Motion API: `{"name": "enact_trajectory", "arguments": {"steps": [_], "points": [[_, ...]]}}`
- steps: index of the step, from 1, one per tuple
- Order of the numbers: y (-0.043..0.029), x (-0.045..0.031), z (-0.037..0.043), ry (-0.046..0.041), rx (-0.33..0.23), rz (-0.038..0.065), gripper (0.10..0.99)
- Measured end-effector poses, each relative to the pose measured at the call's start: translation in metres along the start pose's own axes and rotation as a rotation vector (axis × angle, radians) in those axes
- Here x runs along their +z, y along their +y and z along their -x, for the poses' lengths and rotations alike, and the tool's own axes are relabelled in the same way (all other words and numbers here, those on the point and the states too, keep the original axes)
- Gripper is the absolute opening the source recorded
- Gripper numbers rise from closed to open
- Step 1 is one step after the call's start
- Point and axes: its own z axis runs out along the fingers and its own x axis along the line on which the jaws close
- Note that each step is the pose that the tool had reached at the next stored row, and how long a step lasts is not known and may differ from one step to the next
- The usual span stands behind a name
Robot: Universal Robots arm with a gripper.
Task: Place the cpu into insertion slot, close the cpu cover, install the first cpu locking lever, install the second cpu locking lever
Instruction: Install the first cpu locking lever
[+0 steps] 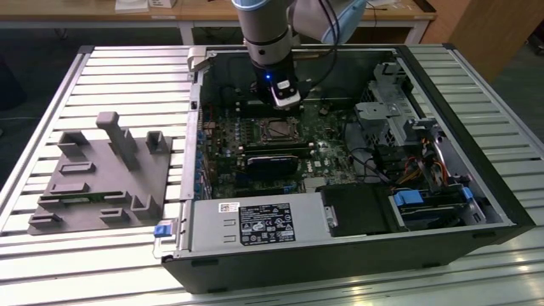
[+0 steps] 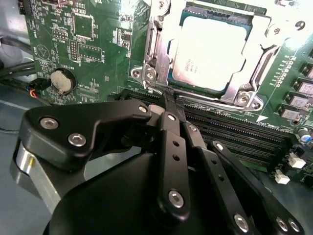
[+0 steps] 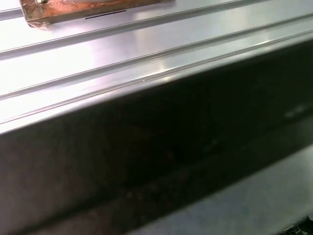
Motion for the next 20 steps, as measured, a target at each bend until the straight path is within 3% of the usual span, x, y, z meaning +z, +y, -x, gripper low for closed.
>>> {"name": "enact_trajectory", "arguments": {"steps": [5, 16, 20], "points": [[0.0006, -0.0014, 0.0004, 0.0014, 0.001, 0.007, 0.106], [0.0042, -0.0217, 0.0042, 0.0017, 0.001, 0.005, 0.106], [0.0044, -0.0226, 0.0044, 0.0016, 0.001, 0.005, 0.106]]}}
